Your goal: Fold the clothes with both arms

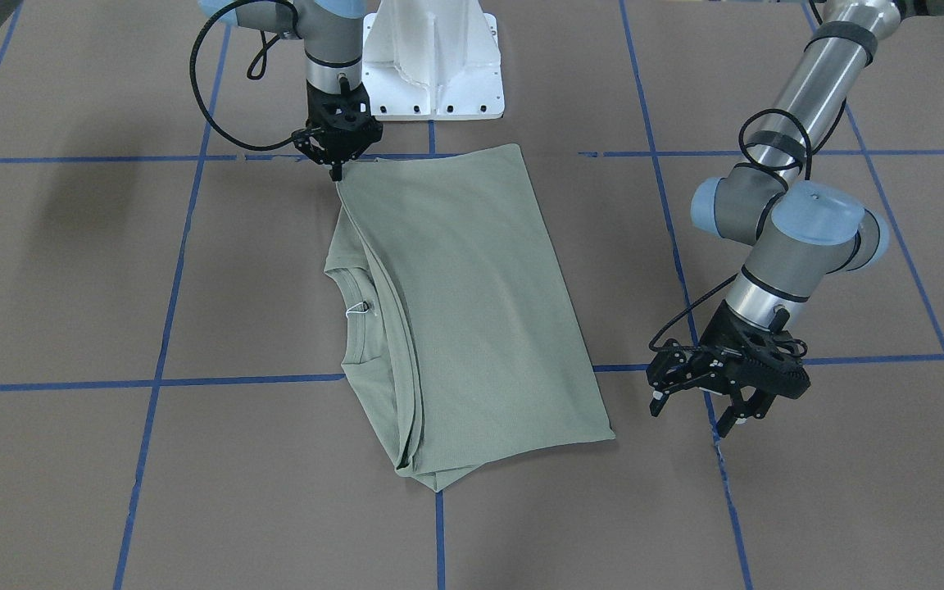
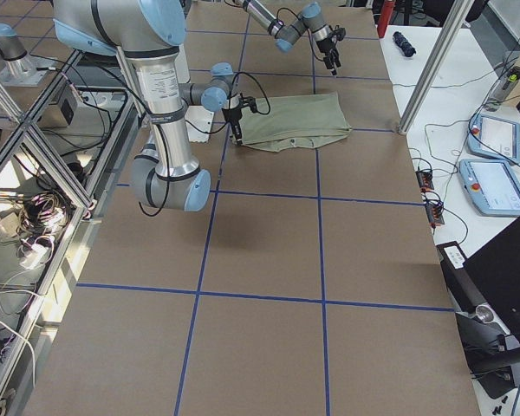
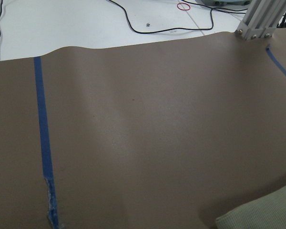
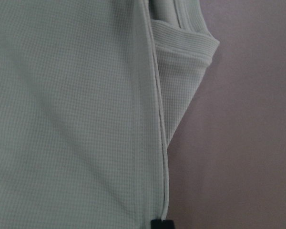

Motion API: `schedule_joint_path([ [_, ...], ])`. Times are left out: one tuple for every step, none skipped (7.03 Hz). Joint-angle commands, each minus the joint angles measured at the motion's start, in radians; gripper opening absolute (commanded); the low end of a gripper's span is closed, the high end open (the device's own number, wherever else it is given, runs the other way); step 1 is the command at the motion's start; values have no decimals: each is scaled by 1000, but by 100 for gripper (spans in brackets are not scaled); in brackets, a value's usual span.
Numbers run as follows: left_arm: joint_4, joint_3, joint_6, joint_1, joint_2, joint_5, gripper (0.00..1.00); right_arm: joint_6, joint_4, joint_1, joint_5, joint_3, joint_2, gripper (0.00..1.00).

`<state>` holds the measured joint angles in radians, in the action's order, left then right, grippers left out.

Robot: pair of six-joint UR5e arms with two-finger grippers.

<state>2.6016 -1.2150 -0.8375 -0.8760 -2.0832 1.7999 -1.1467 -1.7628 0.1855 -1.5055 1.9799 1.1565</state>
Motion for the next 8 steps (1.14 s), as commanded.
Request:
schedule_joint_path([
  [0,0,0,2,0,-1,100,-140,2,-27,10,4,15,99],
  [0,0,0,2,0,1,100,-159,5,-29,8,4,12,100],
  [0,0,0,2,0,1,100,-150,11,-26,7,2,9,100],
  [0,-3,0,2,0,1,100,-140,11,11,1,-4,-7,100],
  [-9,-23,-2,3,-2,13,100,-140,20,61,-4,-6,-24,100],
  [-20,-65,-67,3,11,77,100,-152,133,83,-5,-6,-17,100],
  [-37,-151,-159,14,53,90,100,-219,269,86,-18,-4,11,100],
  [-85,-301,-214,76,149,85,100,-302,424,86,-18,3,56,100],
])
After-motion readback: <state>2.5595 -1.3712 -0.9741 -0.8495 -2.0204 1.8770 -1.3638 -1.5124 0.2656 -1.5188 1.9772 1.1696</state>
